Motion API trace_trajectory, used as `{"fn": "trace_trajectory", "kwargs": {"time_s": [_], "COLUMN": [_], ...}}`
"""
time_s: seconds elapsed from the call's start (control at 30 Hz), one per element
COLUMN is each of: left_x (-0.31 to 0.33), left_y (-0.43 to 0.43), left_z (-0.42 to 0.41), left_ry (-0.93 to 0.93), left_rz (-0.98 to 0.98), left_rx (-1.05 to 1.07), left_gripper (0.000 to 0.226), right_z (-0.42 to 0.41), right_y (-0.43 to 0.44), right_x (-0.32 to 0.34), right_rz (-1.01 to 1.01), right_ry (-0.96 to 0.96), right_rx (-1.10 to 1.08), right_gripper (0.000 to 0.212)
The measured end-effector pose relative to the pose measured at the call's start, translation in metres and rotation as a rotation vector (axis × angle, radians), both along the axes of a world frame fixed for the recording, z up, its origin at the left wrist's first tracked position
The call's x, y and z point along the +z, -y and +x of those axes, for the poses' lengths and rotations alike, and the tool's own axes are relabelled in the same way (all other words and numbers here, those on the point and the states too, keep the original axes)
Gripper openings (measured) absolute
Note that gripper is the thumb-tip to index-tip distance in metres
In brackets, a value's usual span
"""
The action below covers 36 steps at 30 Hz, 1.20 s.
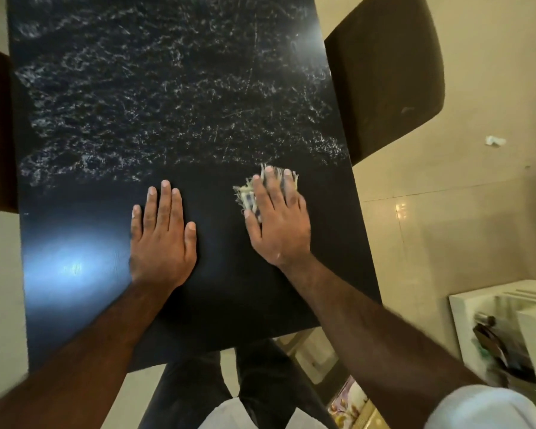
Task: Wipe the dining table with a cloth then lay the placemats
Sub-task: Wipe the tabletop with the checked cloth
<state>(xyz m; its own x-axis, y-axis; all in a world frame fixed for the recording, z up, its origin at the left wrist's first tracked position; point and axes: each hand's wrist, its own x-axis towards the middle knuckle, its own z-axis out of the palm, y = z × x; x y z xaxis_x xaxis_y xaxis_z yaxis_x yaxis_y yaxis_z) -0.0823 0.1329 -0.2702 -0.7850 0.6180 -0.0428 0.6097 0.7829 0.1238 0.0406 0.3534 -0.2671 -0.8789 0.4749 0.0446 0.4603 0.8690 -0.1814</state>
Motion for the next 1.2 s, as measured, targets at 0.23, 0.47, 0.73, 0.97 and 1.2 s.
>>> {"fn": "trace_trajectory", "kwargs": {"time_s": [0.23,0.47,0.73,0.97,1.2], "left_x": [-0.007,-0.008,-0.001,-0.002,0.000], "left_y": [-0.001,-0.002,-0.004,-0.005,-0.005], "left_z": [-0.004,-0.002,-0.002,-0.004,-0.003], "left_ry": [-0.001,-0.001,0.010,0.016,0.028], "left_rz": [0.008,0.000,-0.030,-0.035,-0.052], "left_rx": [-0.003,-0.003,-0.008,0.003,0.005], "left_gripper": [0.073,0.073,0.073,0.074,0.074], "right_z": [0.057,-0.004,-0.013,0.026,-0.053], "right_y": [-0.058,-0.068,0.008,-0.045,0.010], "right_x": [0.006,0.009,0.006,0.008,0.011], "right_rz": [0.058,0.061,-0.025,0.059,0.037], "right_ry": [0.058,0.080,0.000,0.108,0.070], "right_rx": [-0.273,-0.385,0.027,-0.258,-0.145], "right_gripper": [0.074,0.074,0.071,0.074,0.072]}}
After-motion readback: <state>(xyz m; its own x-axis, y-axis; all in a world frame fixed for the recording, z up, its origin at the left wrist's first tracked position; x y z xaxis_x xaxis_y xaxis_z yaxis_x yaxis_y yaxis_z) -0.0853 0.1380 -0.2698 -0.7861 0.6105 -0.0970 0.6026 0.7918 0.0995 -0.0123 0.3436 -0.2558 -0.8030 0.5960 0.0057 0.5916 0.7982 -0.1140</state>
